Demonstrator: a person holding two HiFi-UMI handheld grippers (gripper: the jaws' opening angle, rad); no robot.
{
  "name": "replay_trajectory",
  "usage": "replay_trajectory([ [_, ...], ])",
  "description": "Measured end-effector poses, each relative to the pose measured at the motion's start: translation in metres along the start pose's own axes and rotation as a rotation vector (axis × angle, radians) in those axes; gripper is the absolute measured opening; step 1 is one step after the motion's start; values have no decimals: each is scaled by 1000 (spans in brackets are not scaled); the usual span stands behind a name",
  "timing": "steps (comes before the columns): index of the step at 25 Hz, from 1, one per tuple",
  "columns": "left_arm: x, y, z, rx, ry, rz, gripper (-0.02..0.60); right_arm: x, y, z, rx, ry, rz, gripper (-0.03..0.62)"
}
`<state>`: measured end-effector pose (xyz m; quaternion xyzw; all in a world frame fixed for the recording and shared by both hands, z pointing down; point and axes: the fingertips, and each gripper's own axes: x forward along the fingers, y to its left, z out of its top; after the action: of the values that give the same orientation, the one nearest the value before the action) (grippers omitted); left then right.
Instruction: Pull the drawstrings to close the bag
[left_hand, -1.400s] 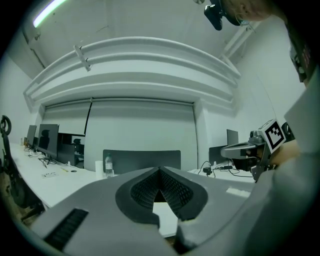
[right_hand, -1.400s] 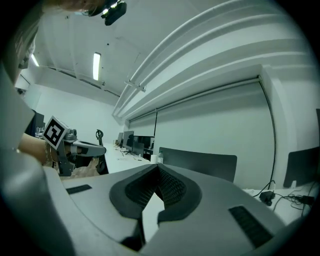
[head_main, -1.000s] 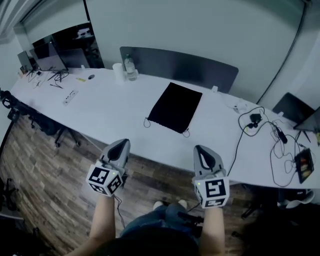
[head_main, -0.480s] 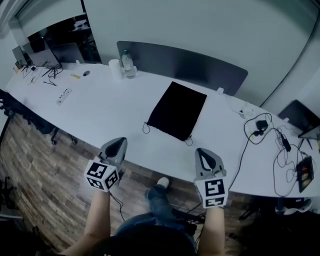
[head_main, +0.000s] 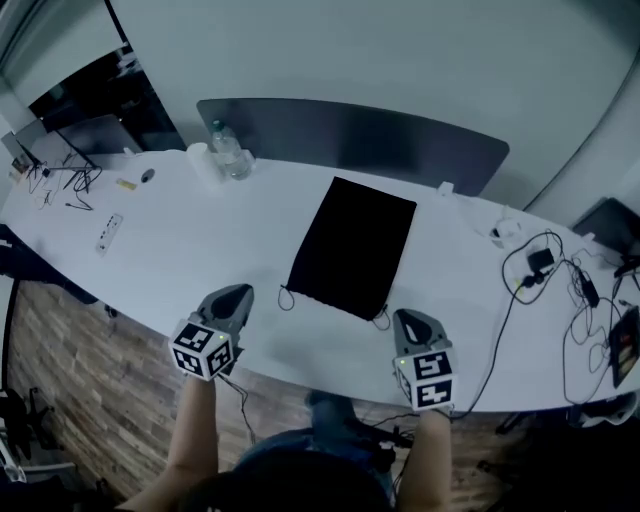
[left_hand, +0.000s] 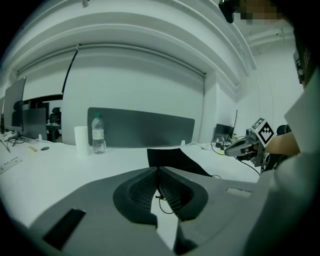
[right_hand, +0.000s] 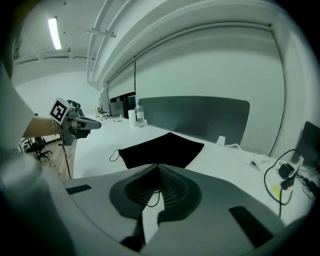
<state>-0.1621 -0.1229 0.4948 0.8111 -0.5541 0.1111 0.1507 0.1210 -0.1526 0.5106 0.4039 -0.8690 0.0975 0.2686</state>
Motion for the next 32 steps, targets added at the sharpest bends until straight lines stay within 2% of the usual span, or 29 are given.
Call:
replay_trajectory([
  [4,36,12,-9,28,91,-71,26,30,-18,-11,80,74,10,-6],
  [9,64,23,-34,81,221,-178,61,53,-28,-17,131,118,10,-3],
  [14,79,24,-67,198,371,-306,85,55,-27,-25,161,157,-11,-5],
  [17,86,20,-80,259,424,-393,101,52,-23,-27,187,172,-39,-5],
  [22,97,11,-93,427,505,-520,118,45,-16,-32,211,205,-89,-5],
  [27,103,1,-109,635,581,-647,121,41,-11,-34,206,237,-118,-5],
  [32,101,-6,-111,802,595,-709,121,41,-12,-36,207,244,-132,-5],
])
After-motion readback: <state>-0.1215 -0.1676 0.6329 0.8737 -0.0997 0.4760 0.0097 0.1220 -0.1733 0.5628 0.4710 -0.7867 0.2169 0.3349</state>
